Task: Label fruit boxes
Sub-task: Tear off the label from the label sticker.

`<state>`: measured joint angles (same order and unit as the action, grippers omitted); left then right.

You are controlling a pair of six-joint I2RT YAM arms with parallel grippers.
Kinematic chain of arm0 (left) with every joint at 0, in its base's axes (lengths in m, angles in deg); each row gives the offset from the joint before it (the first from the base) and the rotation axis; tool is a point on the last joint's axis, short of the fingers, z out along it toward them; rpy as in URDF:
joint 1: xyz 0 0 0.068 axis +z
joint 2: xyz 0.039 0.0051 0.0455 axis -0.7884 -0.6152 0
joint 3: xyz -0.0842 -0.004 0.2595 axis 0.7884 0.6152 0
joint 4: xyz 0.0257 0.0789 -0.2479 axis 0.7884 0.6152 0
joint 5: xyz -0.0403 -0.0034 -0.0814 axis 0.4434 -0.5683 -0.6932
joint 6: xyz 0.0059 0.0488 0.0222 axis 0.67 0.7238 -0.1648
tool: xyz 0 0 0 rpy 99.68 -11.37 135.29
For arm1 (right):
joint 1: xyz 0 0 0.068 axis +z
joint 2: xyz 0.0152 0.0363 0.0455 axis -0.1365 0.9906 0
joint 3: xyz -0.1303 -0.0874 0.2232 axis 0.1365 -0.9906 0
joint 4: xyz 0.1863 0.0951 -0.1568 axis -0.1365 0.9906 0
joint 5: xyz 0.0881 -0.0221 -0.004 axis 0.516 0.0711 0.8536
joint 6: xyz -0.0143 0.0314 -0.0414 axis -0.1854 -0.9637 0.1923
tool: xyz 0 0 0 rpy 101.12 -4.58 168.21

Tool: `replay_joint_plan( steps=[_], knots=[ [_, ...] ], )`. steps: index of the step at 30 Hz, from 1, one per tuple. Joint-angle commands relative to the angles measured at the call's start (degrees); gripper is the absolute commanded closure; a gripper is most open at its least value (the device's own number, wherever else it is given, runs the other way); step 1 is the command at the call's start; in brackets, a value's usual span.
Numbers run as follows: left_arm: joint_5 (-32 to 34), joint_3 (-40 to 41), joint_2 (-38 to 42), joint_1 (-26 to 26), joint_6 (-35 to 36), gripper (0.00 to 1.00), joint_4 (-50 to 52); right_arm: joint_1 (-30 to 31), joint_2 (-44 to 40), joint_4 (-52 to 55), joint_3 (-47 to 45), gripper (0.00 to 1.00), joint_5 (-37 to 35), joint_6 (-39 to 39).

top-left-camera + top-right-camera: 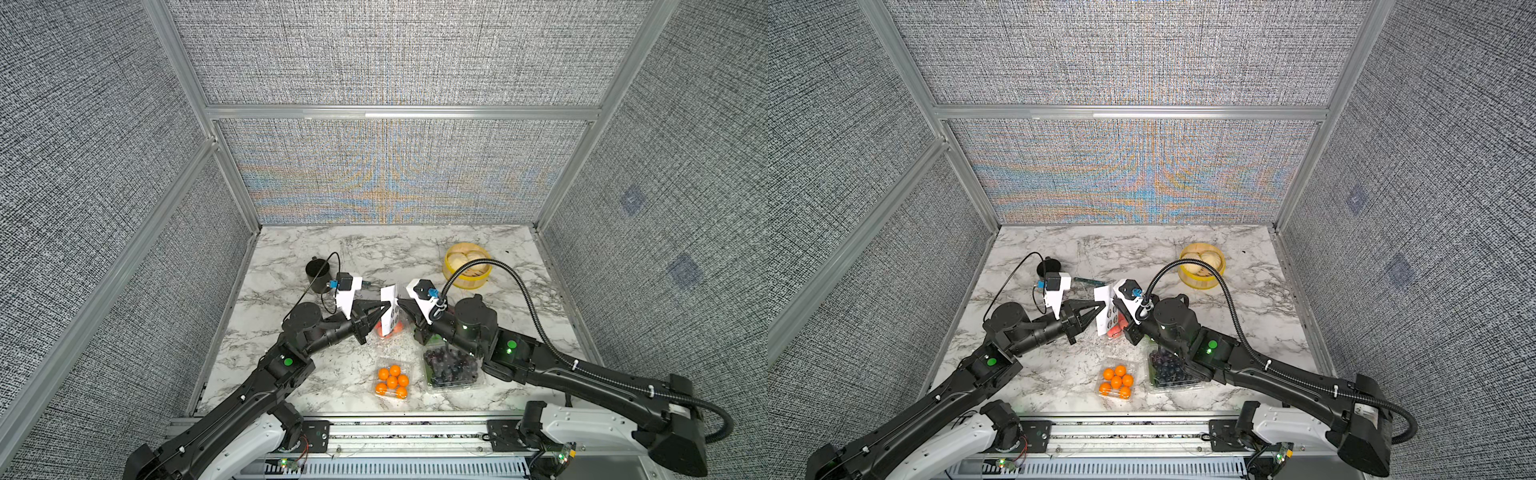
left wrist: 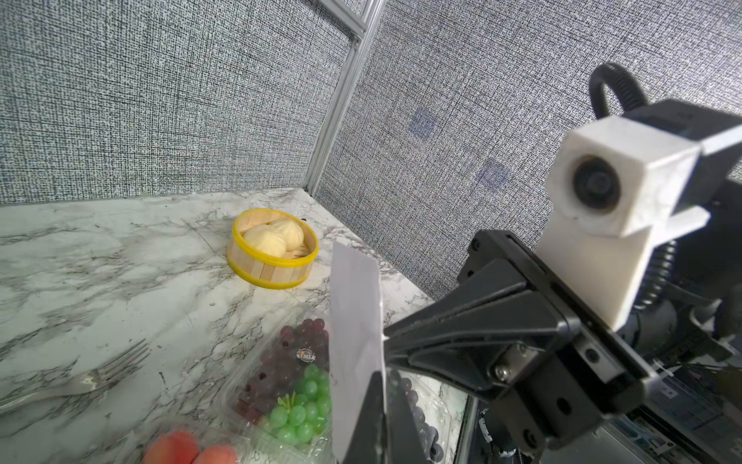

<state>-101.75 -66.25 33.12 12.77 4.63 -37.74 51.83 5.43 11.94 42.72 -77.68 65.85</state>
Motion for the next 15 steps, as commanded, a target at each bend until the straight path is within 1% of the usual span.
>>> replay_joint_plan(
  steps=[1, 3, 8, 11, 13, 15],
  knots=[
    [3.70, -0.41, 0.34, 0.07, 0.80, 1.00, 1.65, 0.00, -1.02, -0.14, -0.40, 1.00, -2.31, -0.03],
    [5.31, -0.48, 0.29, 0.02, 0.89, 1.00, 2.74, 0.00, -1.73, 0.17, -0.94, 1.00, -2.80, -0.03],
    [6.36, 0.05, 0.69, 0.07, 0.39, 1.00, 2.73, 0.00, -2.57, 0.83, -1.64, 1.00, -2.87, -0.44],
    [8.62, 0.06, 1.12, 0.06, -0.79, 1.00, 4.55, 0.02, -3.18, 2.82, -1.65, 1.00, -2.53, -0.90],
    [9.61, 0.54, 1.48, 0.07, -1.50, 1.00, 6.22, 0.15, -3.37, 7.26, -0.72, 1.00, -2.73, -1.03],
    [11.21, 1.25, 1.86, 0.07, -2.47, 1.00, 9.50, 0.66, -3.54, 14.02, 0.66, 1.00, -5.98, -2.19]
  ],
)
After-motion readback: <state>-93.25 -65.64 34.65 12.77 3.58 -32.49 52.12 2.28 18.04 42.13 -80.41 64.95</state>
